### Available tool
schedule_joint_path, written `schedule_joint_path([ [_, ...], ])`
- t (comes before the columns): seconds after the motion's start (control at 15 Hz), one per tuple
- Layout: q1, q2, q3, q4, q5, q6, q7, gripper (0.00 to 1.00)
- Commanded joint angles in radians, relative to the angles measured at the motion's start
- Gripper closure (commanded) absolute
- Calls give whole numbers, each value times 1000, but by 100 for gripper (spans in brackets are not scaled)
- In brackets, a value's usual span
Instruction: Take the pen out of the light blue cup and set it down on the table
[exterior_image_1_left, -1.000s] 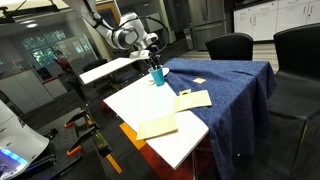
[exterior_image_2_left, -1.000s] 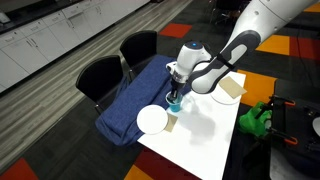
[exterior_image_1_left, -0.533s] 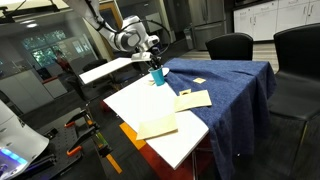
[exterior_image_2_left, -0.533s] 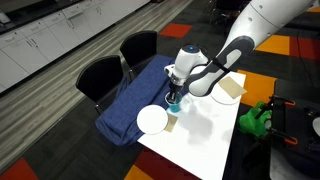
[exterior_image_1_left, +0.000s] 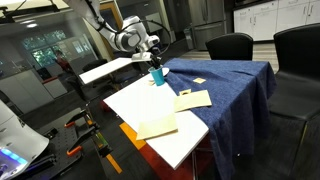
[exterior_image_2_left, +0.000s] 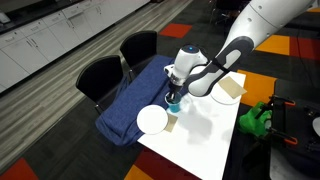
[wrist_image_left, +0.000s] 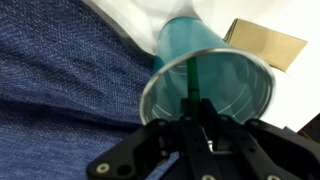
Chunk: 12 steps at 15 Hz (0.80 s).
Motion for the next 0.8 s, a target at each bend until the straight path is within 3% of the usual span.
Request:
schedule_joint_path([
  [0.0, -4, -63, 5, -54, -37, 12, 26, 96],
  [0.73, -43, -272, 50, -214, -42, 52, -8, 96],
])
